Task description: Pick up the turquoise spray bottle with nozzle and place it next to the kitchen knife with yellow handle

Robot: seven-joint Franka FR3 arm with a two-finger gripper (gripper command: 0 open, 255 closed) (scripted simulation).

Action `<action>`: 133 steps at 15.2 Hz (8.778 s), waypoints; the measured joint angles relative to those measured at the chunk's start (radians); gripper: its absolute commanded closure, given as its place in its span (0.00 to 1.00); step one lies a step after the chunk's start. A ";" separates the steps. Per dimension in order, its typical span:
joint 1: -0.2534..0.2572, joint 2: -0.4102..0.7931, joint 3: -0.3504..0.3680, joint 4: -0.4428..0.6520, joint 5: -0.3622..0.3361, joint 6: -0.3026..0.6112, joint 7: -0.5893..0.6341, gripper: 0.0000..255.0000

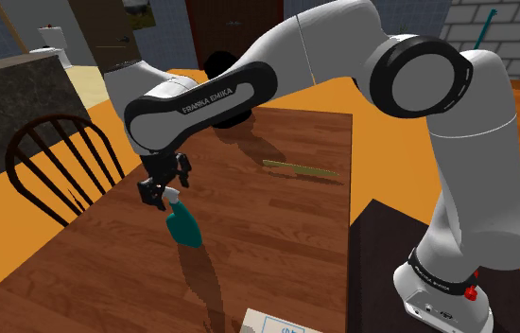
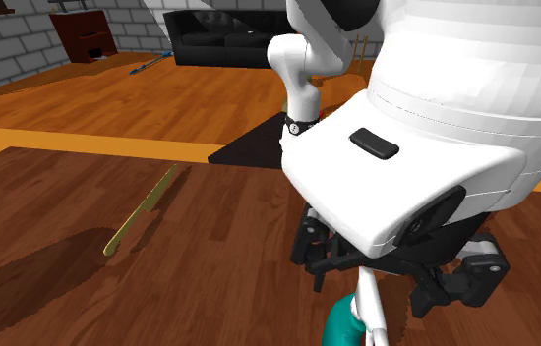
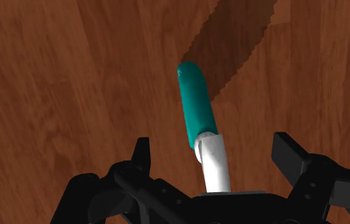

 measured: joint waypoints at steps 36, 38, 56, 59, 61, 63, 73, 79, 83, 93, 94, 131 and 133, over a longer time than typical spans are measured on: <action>-0.013 -0.087 0.009 0.192 0.031 -0.274 -0.037 1.00; -0.044 -0.157 0.008 0.121 0.054 -0.269 -0.063 1.00; -0.226 -0.717 -0.132 -0.279 0.207 -0.406 -0.376 1.00; -0.246 -0.777 -0.174 -0.293 0.207 -0.453 -0.436 1.00; -0.259 -0.815 -0.204 -0.298 0.203 -0.487 -0.478 1.00; -0.269 -0.840 -0.229 -0.284 0.198 -0.527 -0.513 1.00; -0.299 -0.953 -0.312 -0.355 0.171 -0.572 -0.627 1.00; -0.298 -0.988 -0.312 -0.468 0.171 -0.494 -0.628 1.00; -0.298 -1.012 -0.312 -0.543 0.172 -0.443 -0.629 1.00; -0.298 -1.050 -0.313 -0.710 0.172 -0.314 -0.632 1.00; -0.298 -1.053 -0.313 -0.726 0.172 -0.301 -0.632 1.00; -0.296 -1.025 -0.307 -1.151 0.177 0.151 -0.632 1.00; -0.296 -1.025 -0.307 -1.151 0.177 0.152 -0.632 1.00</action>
